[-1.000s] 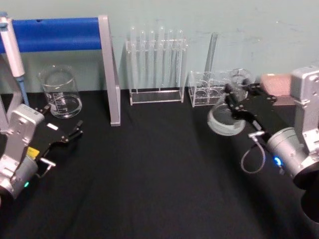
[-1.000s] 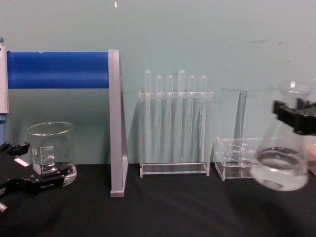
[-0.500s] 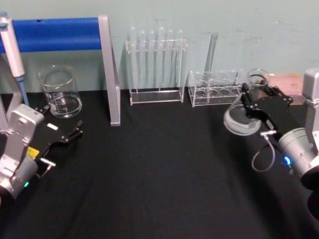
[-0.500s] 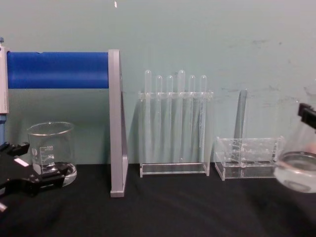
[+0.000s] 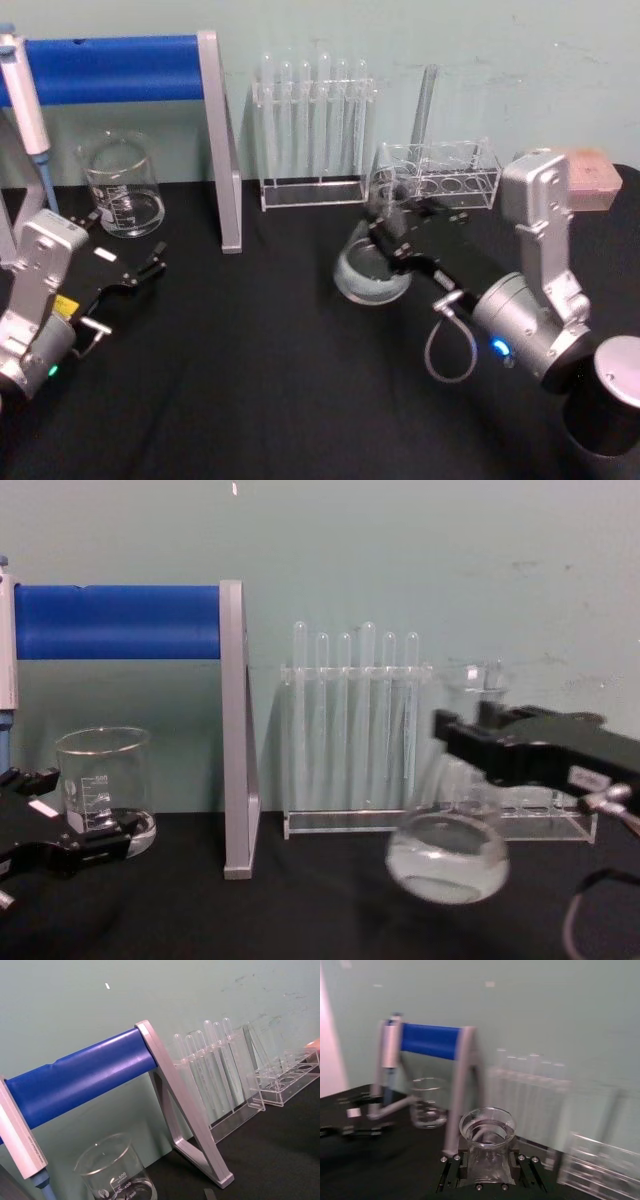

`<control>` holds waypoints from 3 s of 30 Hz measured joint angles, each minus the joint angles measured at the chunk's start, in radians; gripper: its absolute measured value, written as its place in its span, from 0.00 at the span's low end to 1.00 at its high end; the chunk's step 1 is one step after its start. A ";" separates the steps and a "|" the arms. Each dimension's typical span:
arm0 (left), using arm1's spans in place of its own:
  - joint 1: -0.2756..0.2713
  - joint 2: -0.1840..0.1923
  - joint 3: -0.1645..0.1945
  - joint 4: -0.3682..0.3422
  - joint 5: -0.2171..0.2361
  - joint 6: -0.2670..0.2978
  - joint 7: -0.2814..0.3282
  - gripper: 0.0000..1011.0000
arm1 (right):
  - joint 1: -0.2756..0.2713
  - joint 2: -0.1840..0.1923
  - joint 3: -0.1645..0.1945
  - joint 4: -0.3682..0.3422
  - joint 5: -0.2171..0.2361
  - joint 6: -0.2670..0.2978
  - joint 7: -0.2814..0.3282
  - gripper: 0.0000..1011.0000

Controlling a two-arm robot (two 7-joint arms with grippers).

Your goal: Grasp the erlenmeyer flask with one hand, shake it three times, then place it back.

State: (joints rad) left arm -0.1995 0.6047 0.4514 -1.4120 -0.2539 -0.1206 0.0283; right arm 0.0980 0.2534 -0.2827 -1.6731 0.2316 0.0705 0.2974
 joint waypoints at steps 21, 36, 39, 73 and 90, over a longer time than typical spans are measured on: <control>0.000 0.000 0.000 0.000 0.000 0.000 0.000 0.99 | 0.024 0.041 -0.076 -0.004 0.049 -0.007 0.036 0.45; 0.000 0.000 0.000 0.000 0.000 0.000 0.000 0.99 | -0.015 0.021 0.079 0.000 0.022 0.009 -0.136 0.44; 0.000 0.000 0.000 0.000 0.000 0.000 0.000 0.99 | -0.026 0.019 0.104 -0.006 0.016 0.012 -0.158 0.44; 0.000 0.000 0.000 0.000 0.000 0.000 0.000 0.99 | 0.028 0.004 -0.036 0.025 0.028 0.010 0.060 0.44; 0.000 0.000 0.000 0.000 0.000 0.000 0.000 0.99 | 0.017 0.031 -0.031 0.006 0.055 0.001 -0.005 0.44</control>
State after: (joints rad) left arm -0.1995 0.6047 0.4514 -1.4120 -0.2539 -0.1205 0.0283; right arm 0.1145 0.2843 -0.3133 -1.6672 0.2868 0.0716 0.2923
